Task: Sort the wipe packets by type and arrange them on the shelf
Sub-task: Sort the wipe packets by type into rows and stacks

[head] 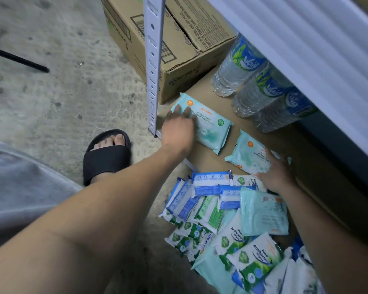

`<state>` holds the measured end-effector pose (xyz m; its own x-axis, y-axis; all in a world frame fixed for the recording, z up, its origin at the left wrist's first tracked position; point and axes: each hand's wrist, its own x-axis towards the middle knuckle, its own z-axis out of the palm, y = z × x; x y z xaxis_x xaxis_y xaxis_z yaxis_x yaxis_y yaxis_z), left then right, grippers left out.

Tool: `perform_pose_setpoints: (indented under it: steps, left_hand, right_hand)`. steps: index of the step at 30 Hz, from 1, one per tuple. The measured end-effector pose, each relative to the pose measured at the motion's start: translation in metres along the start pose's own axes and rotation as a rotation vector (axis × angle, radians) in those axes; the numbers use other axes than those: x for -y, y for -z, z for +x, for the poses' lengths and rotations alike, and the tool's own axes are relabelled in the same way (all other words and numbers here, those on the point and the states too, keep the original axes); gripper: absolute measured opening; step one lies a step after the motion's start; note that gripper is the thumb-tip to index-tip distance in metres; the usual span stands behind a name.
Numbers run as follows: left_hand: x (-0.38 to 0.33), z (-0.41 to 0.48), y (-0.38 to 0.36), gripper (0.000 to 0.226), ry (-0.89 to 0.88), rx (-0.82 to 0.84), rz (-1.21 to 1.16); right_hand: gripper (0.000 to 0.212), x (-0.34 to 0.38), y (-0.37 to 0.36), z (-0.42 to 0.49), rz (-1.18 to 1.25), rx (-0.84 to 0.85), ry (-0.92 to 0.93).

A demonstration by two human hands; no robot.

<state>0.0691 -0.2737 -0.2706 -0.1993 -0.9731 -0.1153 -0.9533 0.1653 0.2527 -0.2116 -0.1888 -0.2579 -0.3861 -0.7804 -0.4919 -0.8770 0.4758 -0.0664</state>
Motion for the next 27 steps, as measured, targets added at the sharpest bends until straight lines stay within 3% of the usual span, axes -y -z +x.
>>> perform_pose_setpoints:
  steps: [6,16,27]
  left_hand:
    - [-0.004,0.004,-0.026,0.065,0.067,0.148,-0.103]
    - [-0.002,0.028,-0.014,0.058,0.033,0.226,-0.055]
    - [0.01,0.04,-0.01,0.072,-0.028,0.246,-0.056]
  right_hand:
    - [0.08,0.017,0.0,0.002,0.041,-0.034,0.062]
    - [0.083,0.035,-0.006,-0.01,-0.028,0.01,0.083]
    - [0.091,0.039,-0.012,-0.001,0.043,0.013,0.027]
